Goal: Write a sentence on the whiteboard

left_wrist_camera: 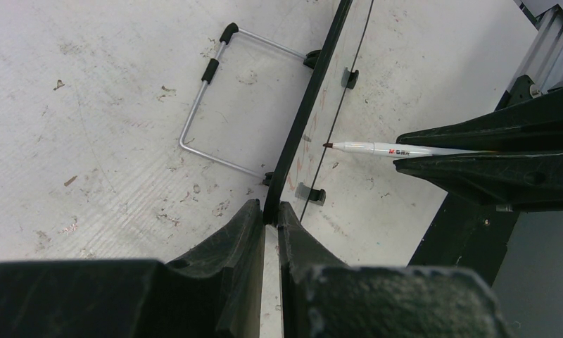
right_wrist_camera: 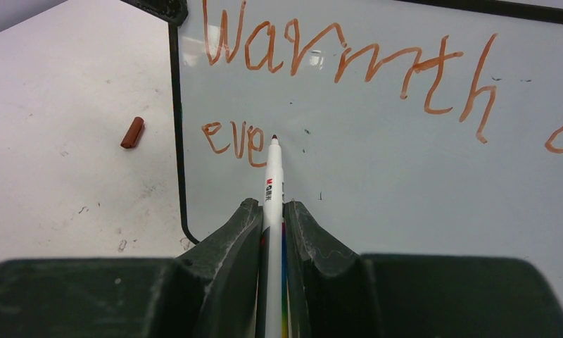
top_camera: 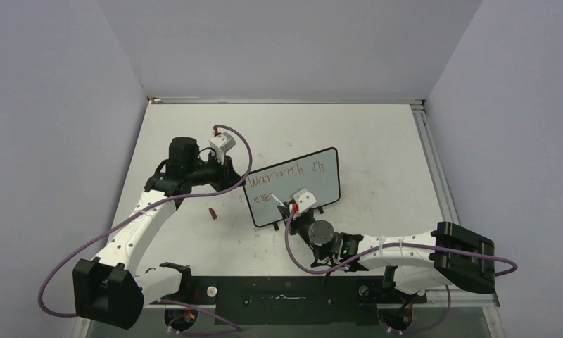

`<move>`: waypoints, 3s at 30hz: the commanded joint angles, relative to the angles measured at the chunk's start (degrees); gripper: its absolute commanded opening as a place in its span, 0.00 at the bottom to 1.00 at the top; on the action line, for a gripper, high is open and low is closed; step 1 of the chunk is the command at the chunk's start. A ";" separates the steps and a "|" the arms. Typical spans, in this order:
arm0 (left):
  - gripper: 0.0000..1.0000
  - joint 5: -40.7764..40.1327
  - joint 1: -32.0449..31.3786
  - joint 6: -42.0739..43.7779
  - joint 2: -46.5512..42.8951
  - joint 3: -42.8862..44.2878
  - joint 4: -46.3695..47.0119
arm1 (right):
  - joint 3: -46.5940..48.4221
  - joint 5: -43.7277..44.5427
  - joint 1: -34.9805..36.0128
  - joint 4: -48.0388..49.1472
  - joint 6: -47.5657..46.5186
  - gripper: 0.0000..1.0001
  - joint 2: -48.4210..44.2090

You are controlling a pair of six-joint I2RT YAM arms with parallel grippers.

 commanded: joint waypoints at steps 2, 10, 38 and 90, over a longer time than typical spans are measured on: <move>0.00 -1.71 0.24 1.23 0.19 -0.22 -2.39 | 2.84 0.22 0.25 4.49 -1.51 0.05 1.38; 0.00 -1.72 0.26 1.21 0.16 -0.23 -2.34 | 3.24 0.71 0.16 4.95 -1.77 0.05 2.32; 0.00 -1.73 0.26 1.13 -0.09 -0.31 -2.39 | 0.43 4.91 0.26 1.65 2.63 0.05 3.31; 0.00 -1.73 0.26 1.08 -0.08 -0.31 -2.34 | -1.53 2.28 -1.35 3.75 3.09 0.05 -0.73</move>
